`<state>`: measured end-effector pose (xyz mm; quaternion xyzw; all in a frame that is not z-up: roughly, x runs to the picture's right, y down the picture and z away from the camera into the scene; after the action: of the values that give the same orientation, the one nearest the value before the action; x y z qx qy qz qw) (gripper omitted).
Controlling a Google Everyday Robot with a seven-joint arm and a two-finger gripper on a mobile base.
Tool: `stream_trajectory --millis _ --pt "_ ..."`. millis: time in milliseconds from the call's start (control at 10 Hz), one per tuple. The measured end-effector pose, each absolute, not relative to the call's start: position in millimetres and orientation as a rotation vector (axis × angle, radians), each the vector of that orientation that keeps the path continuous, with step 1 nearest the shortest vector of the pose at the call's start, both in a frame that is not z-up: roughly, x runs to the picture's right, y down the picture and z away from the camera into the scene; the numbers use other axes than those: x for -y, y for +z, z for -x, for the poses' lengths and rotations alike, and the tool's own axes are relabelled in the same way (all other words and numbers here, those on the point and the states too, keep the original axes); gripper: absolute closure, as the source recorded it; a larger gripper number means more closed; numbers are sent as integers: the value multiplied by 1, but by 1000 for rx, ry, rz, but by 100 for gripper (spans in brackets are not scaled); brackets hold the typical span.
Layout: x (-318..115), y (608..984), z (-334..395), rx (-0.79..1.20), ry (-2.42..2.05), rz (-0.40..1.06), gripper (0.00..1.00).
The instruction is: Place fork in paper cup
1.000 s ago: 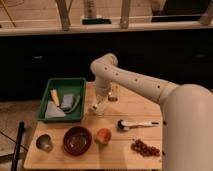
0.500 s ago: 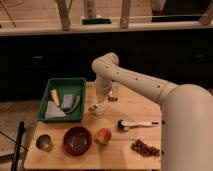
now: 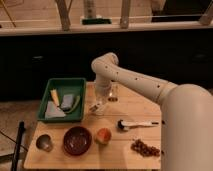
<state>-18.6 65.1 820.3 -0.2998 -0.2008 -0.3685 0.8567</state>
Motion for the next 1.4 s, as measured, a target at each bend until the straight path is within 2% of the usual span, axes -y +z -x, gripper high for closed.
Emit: stream_trajectory --millis 1400 --pt "-63 814 18 428 -792 621 20"
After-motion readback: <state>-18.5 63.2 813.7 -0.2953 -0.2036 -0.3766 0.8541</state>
